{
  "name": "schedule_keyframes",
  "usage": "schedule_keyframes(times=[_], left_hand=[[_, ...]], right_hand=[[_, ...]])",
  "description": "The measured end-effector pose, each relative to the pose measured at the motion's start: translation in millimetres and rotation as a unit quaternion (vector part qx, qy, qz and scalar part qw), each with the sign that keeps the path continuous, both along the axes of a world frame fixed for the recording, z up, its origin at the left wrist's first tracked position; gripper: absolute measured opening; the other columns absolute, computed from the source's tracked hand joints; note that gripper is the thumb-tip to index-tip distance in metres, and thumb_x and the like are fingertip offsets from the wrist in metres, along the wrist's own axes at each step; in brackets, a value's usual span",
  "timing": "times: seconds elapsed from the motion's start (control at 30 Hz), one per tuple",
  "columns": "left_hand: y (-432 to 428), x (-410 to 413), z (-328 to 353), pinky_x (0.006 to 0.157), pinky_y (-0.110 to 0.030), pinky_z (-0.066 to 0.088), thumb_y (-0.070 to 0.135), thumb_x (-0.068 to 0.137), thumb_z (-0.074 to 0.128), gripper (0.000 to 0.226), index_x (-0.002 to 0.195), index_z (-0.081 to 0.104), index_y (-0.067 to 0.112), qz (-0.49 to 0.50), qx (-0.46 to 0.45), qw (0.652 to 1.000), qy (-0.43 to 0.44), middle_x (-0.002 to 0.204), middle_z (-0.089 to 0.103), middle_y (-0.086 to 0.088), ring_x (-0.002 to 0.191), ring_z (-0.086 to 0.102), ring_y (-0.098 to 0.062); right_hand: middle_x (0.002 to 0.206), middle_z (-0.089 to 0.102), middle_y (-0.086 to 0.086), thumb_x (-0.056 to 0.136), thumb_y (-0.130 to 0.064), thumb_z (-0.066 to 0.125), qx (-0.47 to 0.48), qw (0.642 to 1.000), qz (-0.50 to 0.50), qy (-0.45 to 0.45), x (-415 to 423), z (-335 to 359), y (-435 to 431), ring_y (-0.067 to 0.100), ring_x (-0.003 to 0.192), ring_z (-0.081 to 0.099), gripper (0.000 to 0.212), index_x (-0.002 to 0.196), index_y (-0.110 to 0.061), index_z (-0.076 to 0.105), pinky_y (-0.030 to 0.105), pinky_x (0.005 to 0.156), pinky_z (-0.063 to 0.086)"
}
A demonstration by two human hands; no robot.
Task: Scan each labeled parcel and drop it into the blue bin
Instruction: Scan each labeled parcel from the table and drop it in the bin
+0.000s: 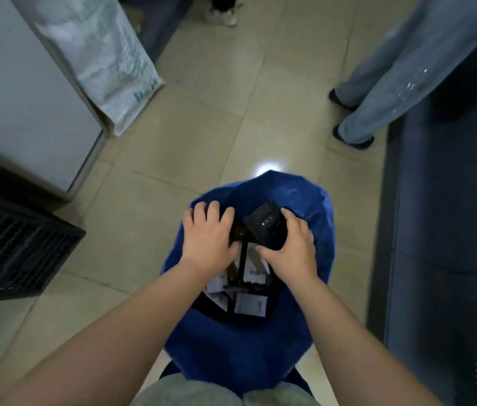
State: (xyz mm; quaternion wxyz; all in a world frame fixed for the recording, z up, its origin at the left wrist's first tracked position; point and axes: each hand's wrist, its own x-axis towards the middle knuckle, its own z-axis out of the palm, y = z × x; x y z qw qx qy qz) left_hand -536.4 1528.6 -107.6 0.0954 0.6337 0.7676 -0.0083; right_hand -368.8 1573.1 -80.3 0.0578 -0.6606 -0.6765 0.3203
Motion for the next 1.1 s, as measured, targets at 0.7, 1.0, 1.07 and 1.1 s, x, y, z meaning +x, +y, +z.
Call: schedule_keyframes(times=[0.7, 1.0, 1.07, 1.1], left_hand=[[-38.5, -42.9, 283.5, 0.101, -0.045, 0.028, 0.062, 0.076, 0.061, 0.068, 0.136, 0.048, 0.033, 0.182, 0.224, 0.953, 0.088, 0.133, 0.051, -0.003, 0.123, 0.042, -0.031], [-111.5, -40.1, 416.3, 0.108, -0.047, 0.027, 0.065, 0.081, 0.058, 0.071, 0.144, 0.04, 0.036, 0.325, 0.27, 0.888, 0.179, 0.142, 0.046, -0.004, 0.133, 0.037, -0.03], [-136.2, -32.6, 438.8, 0.108, -0.048, 0.028, 0.063, 0.082, 0.058, 0.071, 0.144, 0.04, 0.035, 0.355, 0.276, 0.874, 0.185, 0.142, 0.046, -0.005, 0.133, 0.036, -0.031], [-150.0, -26.9, 446.2, 0.108, -0.049, 0.028, 0.063, 0.083, 0.058, 0.071, 0.145, 0.04, 0.034, 0.37, 0.274, 0.868, 0.188, 0.142, 0.046, -0.005, 0.133, 0.036, -0.032]], right_hand=[[0.13, 0.045, -0.005, 0.068, -0.038, 0.08, 0.197, 0.918, 0.342, 0.04, -34.1, 268.8, 41.0, 0.022, 0.124, 0.042, 0.089, 0.146, -0.036, 0.036, 0.043, 0.103, 0.039], [0.112, 0.044, -0.007, 0.069, -0.037, 0.08, 0.284, 0.817, 0.493, 0.096, -69.3, 393.7, 14.3, 0.025, 0.115, 0.045, 0.078, 0.137, -0.035, 0.043, 0.046, 0.097, 0.042], [0.11, 0.046, -0.007, 0.068, -0.036, 0.081, 0.293, 0.794, 0.521, 0.11, -75.0, 411.9, 1.4, 0.023, 0.11, 0.048, 0.076, 0.135, -0.033, 0.047, 0.042, 0.09, 0.043], [0.112, 0.049, -0.006, 0.066, -0.037, 0.081, 0.298, 0.781, 0.538, 0.112, -77.6, 417.1, -6.8, 0.023, 0.109, 0.049, 0.077, 0.136, -0.034, 0.048, 0.04, 0.087, 0.044]])
